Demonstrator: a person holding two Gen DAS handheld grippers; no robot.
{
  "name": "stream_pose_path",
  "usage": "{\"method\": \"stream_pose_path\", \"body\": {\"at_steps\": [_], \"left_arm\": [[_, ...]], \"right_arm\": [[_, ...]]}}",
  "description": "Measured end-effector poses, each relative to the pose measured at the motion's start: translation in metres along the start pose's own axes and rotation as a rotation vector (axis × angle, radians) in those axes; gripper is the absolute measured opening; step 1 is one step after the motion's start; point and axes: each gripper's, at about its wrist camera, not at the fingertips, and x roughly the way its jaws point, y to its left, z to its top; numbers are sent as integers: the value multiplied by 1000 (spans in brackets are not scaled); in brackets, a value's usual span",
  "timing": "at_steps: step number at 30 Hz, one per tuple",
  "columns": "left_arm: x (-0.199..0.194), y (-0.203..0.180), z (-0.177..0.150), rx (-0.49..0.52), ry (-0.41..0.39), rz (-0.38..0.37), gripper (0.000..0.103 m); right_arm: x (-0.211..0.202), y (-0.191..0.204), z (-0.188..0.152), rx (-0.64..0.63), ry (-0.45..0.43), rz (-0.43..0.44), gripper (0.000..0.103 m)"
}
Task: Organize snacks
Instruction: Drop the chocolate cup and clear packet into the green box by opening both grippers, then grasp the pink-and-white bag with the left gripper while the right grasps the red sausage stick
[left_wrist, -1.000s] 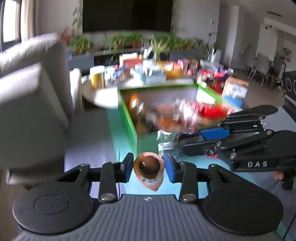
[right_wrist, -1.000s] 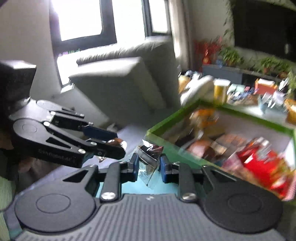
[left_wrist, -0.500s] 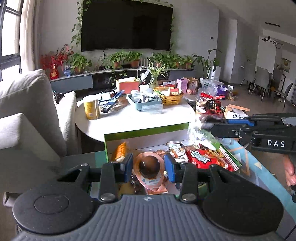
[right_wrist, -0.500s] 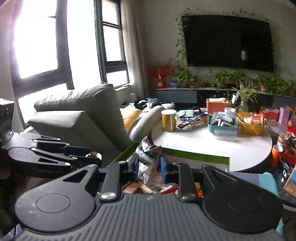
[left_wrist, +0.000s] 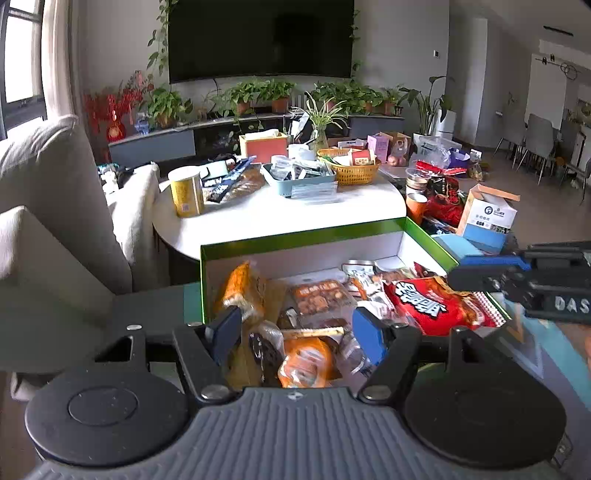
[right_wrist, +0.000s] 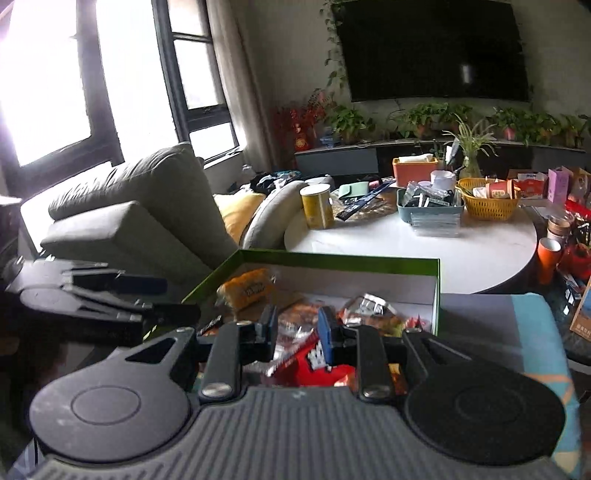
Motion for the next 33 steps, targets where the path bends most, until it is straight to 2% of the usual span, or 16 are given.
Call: {"method": "stream_pose_path", "body": {"at_steps": [3, 10, 12, 15, 18, 20, 23, 27, 33], "left_arm": [[-10, 1, -9, -9, 6, -10, 64], [-52, -3, -42, -12, 28, 4, 64], [-71, -3, -57, -32, 39, 20, 69], [-94, -5, -85, -80, 70, 33, 73], [-105, -17, -113, -67, 143, 78, 75], [-109, -24, -129, -75, 191, 104, 75], [-110, -31, -144, -91, 225, 100, 75], [-104, -40, -148, -63, 234, 138, 75], [-89, -43, -146, -61, 244, 138, 76]], "right_arm": [[-14, 1, -7, -44, 23, 31, 26], [-49, 11, -34, -102, 88, 40, 26], [-58, 16, -45, -136, 107, 25, 27], [-64, 19, -63, -160, 149, 0, 27], [-64, 18, -78, -146, 196, -21, 27], [-65, 18, -87, -141, 219, -36, 27], [-67, 20, -96, -156, 236, -54, 27], [-70, 21, -101, -175, 240, -68, 27], [-59, 18, -102, -194, 259, -82, 28]]}}
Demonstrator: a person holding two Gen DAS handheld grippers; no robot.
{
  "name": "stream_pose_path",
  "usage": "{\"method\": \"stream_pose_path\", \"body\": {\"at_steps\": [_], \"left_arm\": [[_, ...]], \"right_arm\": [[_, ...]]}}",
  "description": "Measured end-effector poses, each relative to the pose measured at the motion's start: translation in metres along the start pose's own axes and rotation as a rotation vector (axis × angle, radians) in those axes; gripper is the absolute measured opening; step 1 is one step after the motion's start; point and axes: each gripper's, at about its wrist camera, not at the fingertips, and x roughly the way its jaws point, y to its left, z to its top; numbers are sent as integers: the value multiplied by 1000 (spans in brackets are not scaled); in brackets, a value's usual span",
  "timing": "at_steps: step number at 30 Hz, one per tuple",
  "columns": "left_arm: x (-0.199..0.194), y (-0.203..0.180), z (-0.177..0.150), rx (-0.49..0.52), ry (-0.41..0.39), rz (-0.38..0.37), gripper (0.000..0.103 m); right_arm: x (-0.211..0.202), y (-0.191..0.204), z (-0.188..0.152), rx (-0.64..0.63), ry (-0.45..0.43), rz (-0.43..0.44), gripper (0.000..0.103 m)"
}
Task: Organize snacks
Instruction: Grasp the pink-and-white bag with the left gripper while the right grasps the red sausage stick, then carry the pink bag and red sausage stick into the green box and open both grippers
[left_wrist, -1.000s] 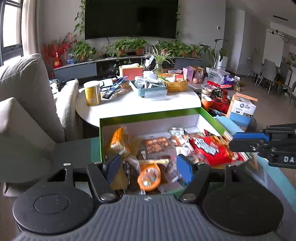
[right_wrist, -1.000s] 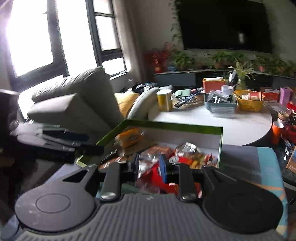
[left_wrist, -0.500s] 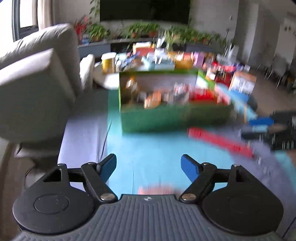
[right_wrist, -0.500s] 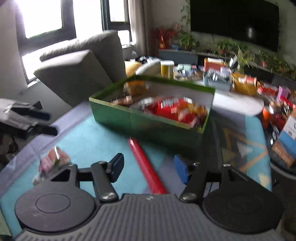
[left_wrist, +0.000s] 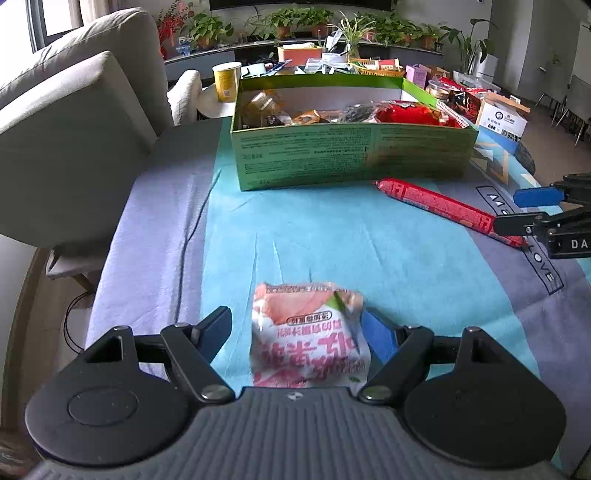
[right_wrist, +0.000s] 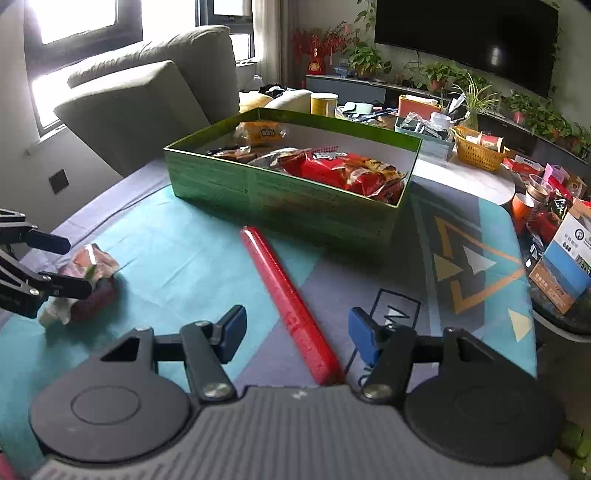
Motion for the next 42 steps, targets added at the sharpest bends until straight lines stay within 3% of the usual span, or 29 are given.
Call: {"method": "stream_pose_path", "body": {"at_steps": [6, 9, 14, 17, 20, 27, 34, 36, 42], "left_arm": [[20, -6, -5, 22, 48, 4, 76], [21, -1, -6, -12, 26, -28, 66], [21, 2, -4, -21, 12, -39, 66], [22, 4, -2, -51, 6, -47, 65], [17, 3, 3, -50, -18, -54, 65], [-14, -2, 32, -27, -126, -77, 65], [-36, -6, 96, 19, -262, -59, 65], [-38, -6, 113, 21, -289, -59, 65], [-40, -9, 145, 41, -333, -46, 65]], "right_arm": [[20, -2, 5, -4, 18, 14, 28], [29, -3, 5, -4, 28, 18, 27], [40, -2, 3, -37, 60, 34, 26], [36, 7, 2, -120, 60, 43, 20], [27, 10, 2, -84, 47, 94, 19], [-13, 10, 24, 12, -50, 189, 18], [-51, 6, 71, 29, -251, 154, 15], [-58, 2, 85, 40, -304, 142, 0], [-76, -8, 112, 43, -412, 123, 1]]}}
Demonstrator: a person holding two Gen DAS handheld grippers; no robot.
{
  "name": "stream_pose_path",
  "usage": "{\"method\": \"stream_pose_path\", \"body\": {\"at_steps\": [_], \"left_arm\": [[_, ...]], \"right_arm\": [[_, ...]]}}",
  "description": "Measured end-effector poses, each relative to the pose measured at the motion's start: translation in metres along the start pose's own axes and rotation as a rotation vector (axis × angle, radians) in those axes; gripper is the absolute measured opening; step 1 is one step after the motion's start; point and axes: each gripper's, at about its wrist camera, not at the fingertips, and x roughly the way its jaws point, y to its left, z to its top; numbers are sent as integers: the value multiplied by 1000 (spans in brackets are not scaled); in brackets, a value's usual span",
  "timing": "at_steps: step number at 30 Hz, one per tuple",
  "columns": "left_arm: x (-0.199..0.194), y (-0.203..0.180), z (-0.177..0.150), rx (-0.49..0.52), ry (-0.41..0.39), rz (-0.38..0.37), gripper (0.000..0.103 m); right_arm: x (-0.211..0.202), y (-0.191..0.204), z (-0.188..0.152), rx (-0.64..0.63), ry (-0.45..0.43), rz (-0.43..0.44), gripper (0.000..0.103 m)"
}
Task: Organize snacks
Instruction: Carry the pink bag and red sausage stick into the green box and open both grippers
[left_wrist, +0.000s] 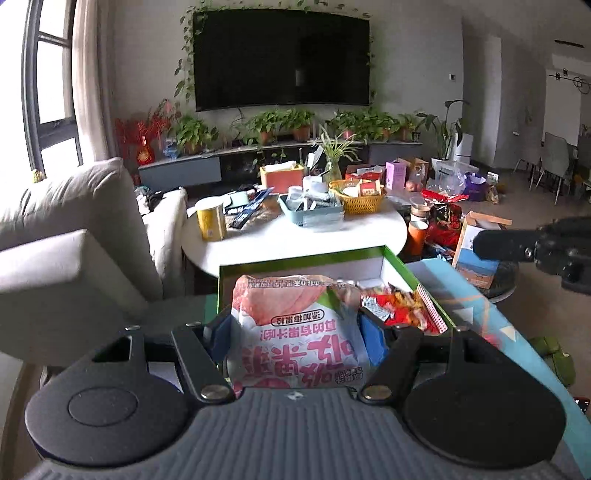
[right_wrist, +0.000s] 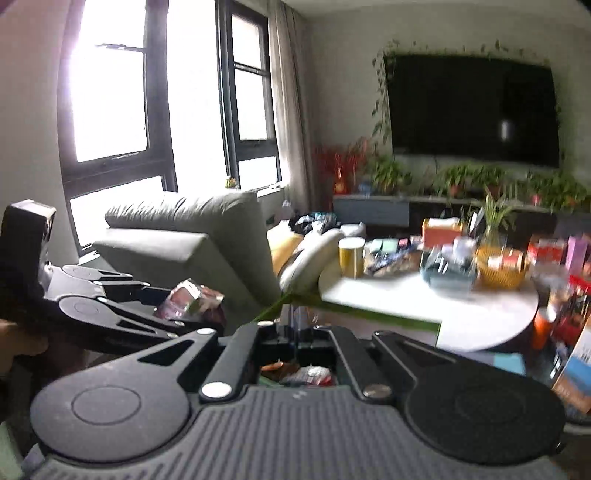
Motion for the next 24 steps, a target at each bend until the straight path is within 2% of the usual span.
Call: {"method": "stream_pose_path", "body": {"at_steps": [1, 2, 4, 5, 6, 7, 10, 12, 14, 16, 17, 19, 21, 24], "left_arm": [[1, 0, 1, 0, 1, -4, 65], [1, -1, 0, 1, 3, -9, 65], [3, 0, -2, 5, 7, -15, 65], [4, 0, -4, 7, 9, -16, 65], [6, 1, -3, 8, 10, -16, 65], [10, 2, -4, 5, 13, -15, 65], [21, 4, -6, -39, 32, -25, 65], [23, 2, -10, -47, 41, -44, 65], [22, -1, -12, -23, 42, -46, 65], [20, -3, -13, -9, 42, -40, 65], [19, -2, -13, -11, 42, -39, 65], [18, 2, -12, -18, 45, -33, 65], [17, 4, -10, -24, 40, -22, 65], [17, 7, -8, -34, 38, -18, 65]], "right_arm": [[-1, -2, -2, -8, -10, -3, 4], [-3, -6, -7, -12, -2, -16, 14], [-6, -19, -26, 6, 49, -108, 38], [-8, -29, -40, 38, 92, -172, 54], [-7, -38, -55, 74, 147, -230, 56], [-5, -45, -68, 105, 206, -267, 56], [17, -58, -115, 234, 417, -304, 56], [30, -60, -135, 292, 489, -370, 56], [40, -60, -146, 300, 518, -386, 55], [47, -50, -154, 177, 515, -410, 53], [46, -48, -153, 137, 494, -402, 20], [41, -57, -150, 212, 500, -327, 16], [29, -59, -146, 206, 437, -294, 16], [9, -65, -124, 280, 352, -237, 16]]}}
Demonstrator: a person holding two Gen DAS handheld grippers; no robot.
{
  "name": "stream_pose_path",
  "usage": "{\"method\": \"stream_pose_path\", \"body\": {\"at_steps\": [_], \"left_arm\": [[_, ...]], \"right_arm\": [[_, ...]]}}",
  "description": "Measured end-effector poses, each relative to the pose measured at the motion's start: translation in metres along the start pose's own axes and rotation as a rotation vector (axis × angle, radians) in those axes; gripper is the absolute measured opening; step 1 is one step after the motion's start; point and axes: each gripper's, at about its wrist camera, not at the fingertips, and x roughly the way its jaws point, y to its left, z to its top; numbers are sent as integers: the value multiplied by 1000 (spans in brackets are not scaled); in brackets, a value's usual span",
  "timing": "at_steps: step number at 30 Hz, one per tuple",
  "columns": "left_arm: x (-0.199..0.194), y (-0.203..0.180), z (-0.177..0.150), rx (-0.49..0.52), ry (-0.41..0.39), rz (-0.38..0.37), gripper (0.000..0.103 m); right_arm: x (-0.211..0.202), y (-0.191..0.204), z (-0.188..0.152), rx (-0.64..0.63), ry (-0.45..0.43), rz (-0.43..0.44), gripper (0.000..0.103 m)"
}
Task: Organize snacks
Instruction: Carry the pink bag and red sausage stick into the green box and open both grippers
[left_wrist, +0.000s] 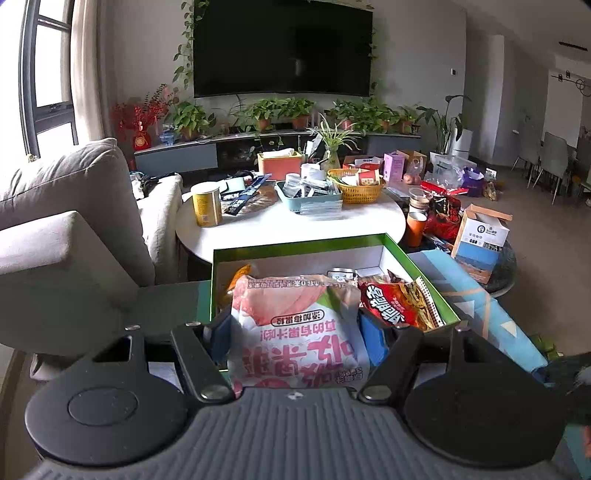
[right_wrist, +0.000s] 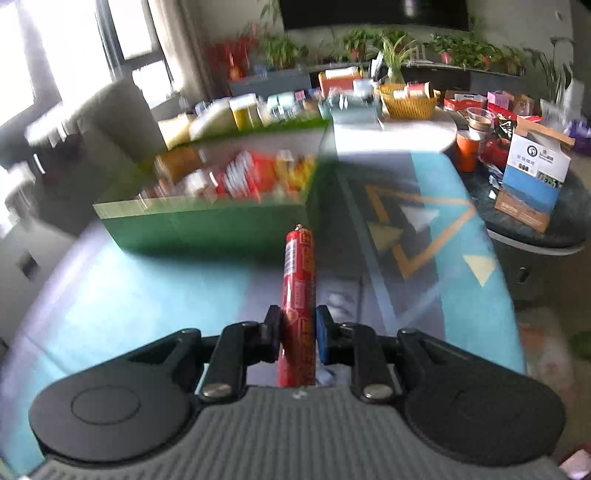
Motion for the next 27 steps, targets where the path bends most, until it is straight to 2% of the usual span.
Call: {"method": "stream_pose_path", "body": {"at_steps": [4, 9, 14, 17, 27], "left_arm": [[-1, -5, 4, 9, -3, 0, 65], [4, -8, 15, 16, -4, 1, 65], [21, -5, 32, 26, -7, 10, 66], [36, -1, 40, 27, -4, 13, 66], [91, 7, 41, 24, 42, 11, 66]], "right_arm": [[-26, 31, 39, -69, -137, 25, 17], [-25, 53, 98, -134, -250, 40, 17], [7, 67, 137, -209, -261, 22, 17], [22, 69, 147, -214, -256, 18, 17], [75, 79, 144, -233, -171, 25, 18]]}}
